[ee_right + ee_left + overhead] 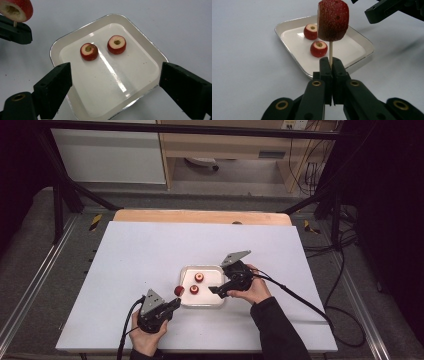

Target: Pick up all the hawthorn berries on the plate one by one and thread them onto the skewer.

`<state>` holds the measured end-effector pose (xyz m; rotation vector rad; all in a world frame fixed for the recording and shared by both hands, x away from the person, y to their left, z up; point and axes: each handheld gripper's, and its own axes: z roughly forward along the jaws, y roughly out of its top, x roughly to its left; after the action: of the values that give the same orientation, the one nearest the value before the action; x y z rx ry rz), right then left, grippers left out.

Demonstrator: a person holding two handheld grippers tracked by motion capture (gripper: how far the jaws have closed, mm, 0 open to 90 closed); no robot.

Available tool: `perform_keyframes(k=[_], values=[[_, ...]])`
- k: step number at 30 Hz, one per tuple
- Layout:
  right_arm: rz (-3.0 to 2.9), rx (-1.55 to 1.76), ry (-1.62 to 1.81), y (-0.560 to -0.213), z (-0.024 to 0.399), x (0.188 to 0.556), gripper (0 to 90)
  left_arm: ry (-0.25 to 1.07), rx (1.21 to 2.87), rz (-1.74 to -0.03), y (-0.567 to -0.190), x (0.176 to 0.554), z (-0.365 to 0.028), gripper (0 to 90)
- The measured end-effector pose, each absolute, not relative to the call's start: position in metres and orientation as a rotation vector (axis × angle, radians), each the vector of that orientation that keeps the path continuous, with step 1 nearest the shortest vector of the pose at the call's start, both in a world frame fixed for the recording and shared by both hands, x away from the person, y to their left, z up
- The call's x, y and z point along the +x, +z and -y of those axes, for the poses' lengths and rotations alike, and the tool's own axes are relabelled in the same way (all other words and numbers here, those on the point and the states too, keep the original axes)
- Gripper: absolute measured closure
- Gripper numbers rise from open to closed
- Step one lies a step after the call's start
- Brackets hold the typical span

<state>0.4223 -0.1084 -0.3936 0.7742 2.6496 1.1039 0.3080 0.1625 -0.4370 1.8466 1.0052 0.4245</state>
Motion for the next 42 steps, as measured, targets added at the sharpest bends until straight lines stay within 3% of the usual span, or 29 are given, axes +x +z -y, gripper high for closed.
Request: perform_keyframes(k=[12,35,42], values=[[-2.804,0.546,0.961,-0.4,0.067,0.43,17.3,0.434,1.843,-1.023,-0.441,0.309,-0.173,88.4],[-2.932,0.263,0.837,-0.421,0.035,0.448,50.7,0.433,1.847,-1.031,-0.442,0.31,-0.179,88.4],[-2.955,0.202,0.807,-0.423,0.03,0.449,53.7,0.43,1.85,-1.031,-0.443,0.31,-0.18,88.4]])
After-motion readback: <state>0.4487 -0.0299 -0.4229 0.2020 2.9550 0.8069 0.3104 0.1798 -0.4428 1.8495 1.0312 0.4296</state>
